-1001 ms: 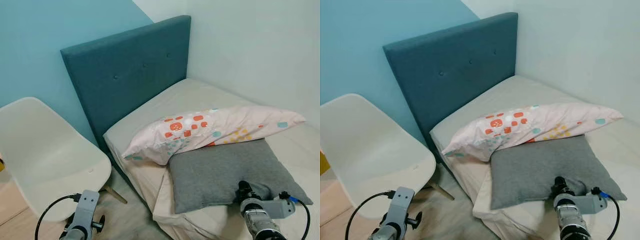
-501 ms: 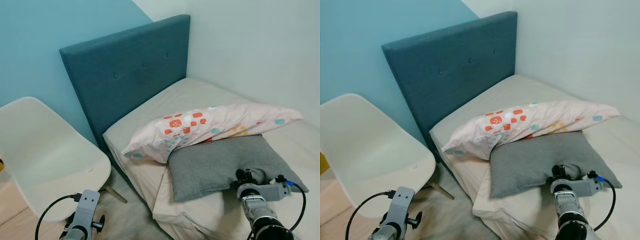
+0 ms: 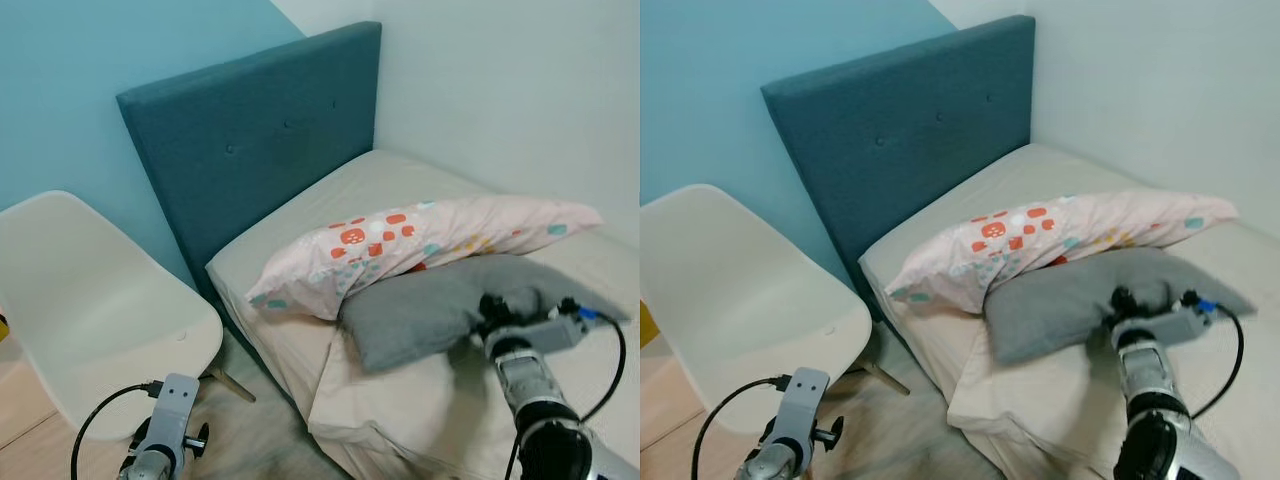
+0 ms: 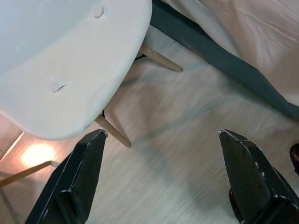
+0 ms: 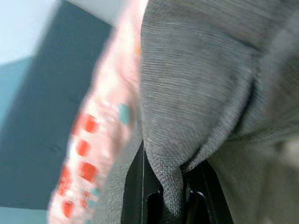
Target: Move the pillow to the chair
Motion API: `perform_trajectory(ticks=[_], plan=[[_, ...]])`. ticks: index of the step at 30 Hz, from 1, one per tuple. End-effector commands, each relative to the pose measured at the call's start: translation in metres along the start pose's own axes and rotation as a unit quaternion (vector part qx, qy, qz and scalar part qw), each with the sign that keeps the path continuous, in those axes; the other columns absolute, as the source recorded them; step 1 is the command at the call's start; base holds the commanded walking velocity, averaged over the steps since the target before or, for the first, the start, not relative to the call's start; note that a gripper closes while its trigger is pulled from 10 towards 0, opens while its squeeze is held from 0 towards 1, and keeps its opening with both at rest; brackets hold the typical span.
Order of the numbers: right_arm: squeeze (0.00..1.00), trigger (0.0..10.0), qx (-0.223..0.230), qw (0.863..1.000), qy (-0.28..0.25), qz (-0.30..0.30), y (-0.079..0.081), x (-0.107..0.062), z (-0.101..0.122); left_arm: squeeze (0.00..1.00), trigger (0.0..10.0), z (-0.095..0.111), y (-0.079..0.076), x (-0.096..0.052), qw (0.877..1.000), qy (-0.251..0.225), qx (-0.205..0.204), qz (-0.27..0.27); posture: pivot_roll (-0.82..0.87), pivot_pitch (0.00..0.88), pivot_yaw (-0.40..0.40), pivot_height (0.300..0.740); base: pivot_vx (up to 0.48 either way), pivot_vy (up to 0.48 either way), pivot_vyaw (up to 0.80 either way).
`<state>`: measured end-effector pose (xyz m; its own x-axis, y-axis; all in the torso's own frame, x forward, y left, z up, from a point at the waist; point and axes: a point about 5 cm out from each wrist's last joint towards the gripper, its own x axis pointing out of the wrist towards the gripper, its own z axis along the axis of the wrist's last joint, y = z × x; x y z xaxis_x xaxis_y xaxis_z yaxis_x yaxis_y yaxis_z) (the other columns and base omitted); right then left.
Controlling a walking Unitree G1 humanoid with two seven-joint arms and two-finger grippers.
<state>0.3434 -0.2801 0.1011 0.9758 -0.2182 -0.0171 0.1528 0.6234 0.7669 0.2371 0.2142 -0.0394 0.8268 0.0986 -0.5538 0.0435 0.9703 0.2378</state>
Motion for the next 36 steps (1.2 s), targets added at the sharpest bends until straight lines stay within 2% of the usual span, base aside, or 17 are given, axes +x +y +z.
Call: perform_trajectory(ticks=[1,3,4,5,6,7,8,9,10,12,13,16,17,20,28,29,36], plan=[[0.00,0.0,-0.030,0.995,-0.062,0.072,0.031,0.014,0.029,0.00,10.0,-0.006,0.004,-0.001,1.000,0.016,-0.008,0.010,-0.22,0.062,0.053,0.740,0.000,0.000,0.00],[0.00,0.0,-0.057,0.984,-0.103,0.131,0.064,0.023,0.051,0.00,10.0,-0.005,0.003,-0.001,1.000,0.018,-0.009,0.012,-0.22,0.062,0.053,0.740,0.000,0.000,0.00],[0.00,0.0,-0.057,0.984,-0.103,0.131,0.064,0.023,0.051,0.00,10.0,-0.005,0.003,-0.001,1.000,0.018,-0.009,0.012,-0.22,0.062,0.053,0.740,0.000,0.000,0.00],[0.00,0.0,-0.066,0.980,-0.115,0.149,0.074,0.024,0.057,0.00,10.0,-0.005,0.003,-0.001,1.000,0.018,-0.010,0.012,-0.22,0.062,0.053,0.740,0.000,0.000,0.00],[0.00,0.0,-0.094,0.961,-0.147,0.215,0.112,0.028,0.072,0.00,10.0,-0.004,0.002,0.000,1.000,0.018,-0.011,0.013,-0.22,0.051,0.047,0.740,0.000,0.000,0.00],[0.00,0.0,-0.094,0.961,-0.147,0.215,0.112,0.028,0.072,0.00,10.0,-0.004,0.002,0.000,1.000,0.018,-0.011,0.013,-0.22,0.051,0.047,0.740,0.000,0.000,0.00],[0.00,0.0,-0.107,0.953,-0.157,0.237,0.125,0.028,0.076,0.00,10.0,-0.004,0.002,0.000,1.000,0.018,-0.012,0.014,-0.22,0.051,0.047,0.740,0.000,0.000,0.00],[0.00,0.0,-0.118,0.939,-0.167,0.278,0.147,0.026,0.079,0.00,10.0,-0.004,0.002,0.000,1.000,0.018,-0.014,0.016,-0.22,0.050,0.044,0.740,0.000,0.000,0.77],[0.00,0.0,-0.118,0.939,-0.167,0.278,0.147,0.026,0.079,0.00,10.0,-0.004,0.002,0.000,1.000,0.018,-0.014,0.016,-0.22,0.050,0.044,0.740,0.000,0.000,0.77],[0.00,0.0,-0.124,0.923,-0.168,0.323,0.169,0.022,0.079,0.00,10.0,-0.004,0.002,0.000,0.999,0.018,-0.018,0.020,-0.22,0.050,0.044,0.740,0.000,0.000,0.76],[0.00,0.0,-0.124,0.923,-0.168,0.323,0.169,0.022,0.079,0.00,10.0,-0.004,0.002,0.000,0.999,0.018,-0.018,0.020,-0.22,0.050,0.044,0.740,0.000,0.000,0.76],[0.00,0.0,-0.129,0.890,-0.137,0.415,0.206,0.009,0.057,0.00,10.0,-0.005,0.004,0.000,0.999,0.022,-0.025,0.030,-0.21,0.039,0.034,0.740,0.000,0.000,0.76],[0.00,0.0,-0.129,0.890,-0.137,0.415,0.206,0.009,0.057,0.00,10.0,-0.005,0.004,0.000,0.999,0.022,-0.025,0.030,-0.21,0.039,0.034,0.740,0.000,0.000,0.76],[0.00,0.0,-0.142,0.870,-0.088,0.464,0.221,-0.001,0.025,0.00,10.0,-0.008,0.012,-0.001,0.997,0.033,-0.036,0.056,-0.21,0.030,0.031,0.740,0.000,0.000,0.76],[0.00,0.0,-0.156,0.861,-0.013,0.485,0.219,-0.010,-0.021,0.00,10.0,-0.010,0.030,-0.002,0.992,0.050,-0.046,0.109,-0.20,0.021,0.033,0.740,0.000,0.000,0.76],[0.00,0.0,-0.155,0.854,0.023,0.496,0.217,-0.017,-0.042,0.00,10.0,-0.012,0.035,-0.003,0.989,0.057,-0.051,0.125,-0.20,0.015,0.038,0.740,0.000,0.000,0.76],[0.00,0.0,-0.152,0.841,0.080,0.512,0.212,-0.031,-0.072,0.00,10.0,-0.012,0.038,-0.003,0.987,0.060,-0.060,0.136,-0.20,0.013,0.042,0.740,0.000,0.000,0.76]])
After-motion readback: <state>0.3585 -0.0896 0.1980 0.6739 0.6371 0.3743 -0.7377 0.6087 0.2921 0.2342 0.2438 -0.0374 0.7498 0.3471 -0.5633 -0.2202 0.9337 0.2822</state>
